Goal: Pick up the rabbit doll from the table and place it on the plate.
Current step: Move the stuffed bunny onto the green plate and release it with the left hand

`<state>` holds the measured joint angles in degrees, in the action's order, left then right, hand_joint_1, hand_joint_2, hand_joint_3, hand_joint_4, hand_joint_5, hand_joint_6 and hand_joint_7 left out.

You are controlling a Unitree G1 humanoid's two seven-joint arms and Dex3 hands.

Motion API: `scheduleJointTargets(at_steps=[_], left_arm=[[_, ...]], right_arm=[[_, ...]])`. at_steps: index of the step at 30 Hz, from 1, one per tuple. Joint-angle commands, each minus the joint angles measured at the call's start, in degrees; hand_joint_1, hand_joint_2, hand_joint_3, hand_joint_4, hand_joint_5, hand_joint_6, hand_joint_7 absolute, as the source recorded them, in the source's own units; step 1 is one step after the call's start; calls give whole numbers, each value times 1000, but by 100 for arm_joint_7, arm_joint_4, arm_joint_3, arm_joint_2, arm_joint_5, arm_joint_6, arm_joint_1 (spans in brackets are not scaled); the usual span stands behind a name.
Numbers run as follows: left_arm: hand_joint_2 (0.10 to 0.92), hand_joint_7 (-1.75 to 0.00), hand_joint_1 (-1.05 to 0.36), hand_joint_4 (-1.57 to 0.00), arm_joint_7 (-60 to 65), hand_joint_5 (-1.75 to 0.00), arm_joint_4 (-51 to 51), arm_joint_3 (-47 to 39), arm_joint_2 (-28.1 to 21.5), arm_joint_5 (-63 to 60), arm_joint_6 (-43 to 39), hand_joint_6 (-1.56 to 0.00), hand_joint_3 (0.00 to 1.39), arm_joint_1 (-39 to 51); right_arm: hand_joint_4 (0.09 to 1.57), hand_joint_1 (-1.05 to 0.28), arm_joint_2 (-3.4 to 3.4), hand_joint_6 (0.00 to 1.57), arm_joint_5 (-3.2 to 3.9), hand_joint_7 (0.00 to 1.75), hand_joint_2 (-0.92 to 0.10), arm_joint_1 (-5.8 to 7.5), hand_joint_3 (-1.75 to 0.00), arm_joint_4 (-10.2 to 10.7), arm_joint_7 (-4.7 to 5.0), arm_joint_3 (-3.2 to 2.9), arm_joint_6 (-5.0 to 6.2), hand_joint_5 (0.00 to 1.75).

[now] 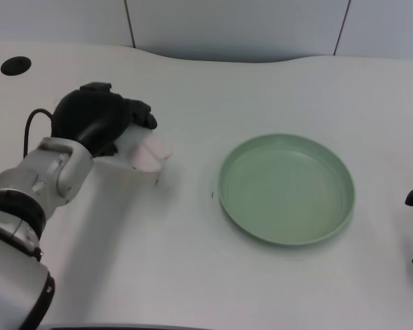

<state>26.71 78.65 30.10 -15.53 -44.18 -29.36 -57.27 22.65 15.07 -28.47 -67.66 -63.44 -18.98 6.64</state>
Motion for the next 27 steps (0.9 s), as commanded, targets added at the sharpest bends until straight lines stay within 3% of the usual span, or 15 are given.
scheduleJointTargets(at_steps=[1,4,10,21,22,24,27], left_arm=[[906,-453,328,-608,245,-1424,-90,-28,-78,30,-347,-992,9,-257],[889,-522,298,-594,297,-1504,-104,-11,-12,26,-523,-967,1,-355],[844,-601,264,-628,376,-1447,-108,43,85,-19,-647,-950,0,-475],[844,-660,262,-626,387,-1452,-100,50,86,-19,-652,-920,0,-478],[844,-664,262,-626,315,-1452,-101,122,382,-63,-653,-917,0,-626],[867,-956,-12,-603,228,-1608,-99,215,755,-118,-653,-790,9,-813],[850,-1112,-93,-620,177,-1637,-60,393,1207,-239,-484,-752,7,-984]], right_arm=[[1556,-398,28,1228,27,1746,-921,89,-150,43,31,12,102,1746],[1554,-392,24,1259,20,1746,-921,95,-164,32,42,16,147,1746],[1546,-410,26,1268,-11,1746,-921,101,-184,9,24,55,250,1746],[1551,-409,29,1293,2,1746,-921,101,-186,3,26,71,260,1746],[1551,-409,16,1294,8,1746,-921,99,-186,22,62,73,203,1746],[1552,-397,-2,1298,17,1746,-921,98,-185,48,108,77,131,1746],[1564,-397,-31,1325,41,1746,-921,110,-198,44,89,63,182,1746]])
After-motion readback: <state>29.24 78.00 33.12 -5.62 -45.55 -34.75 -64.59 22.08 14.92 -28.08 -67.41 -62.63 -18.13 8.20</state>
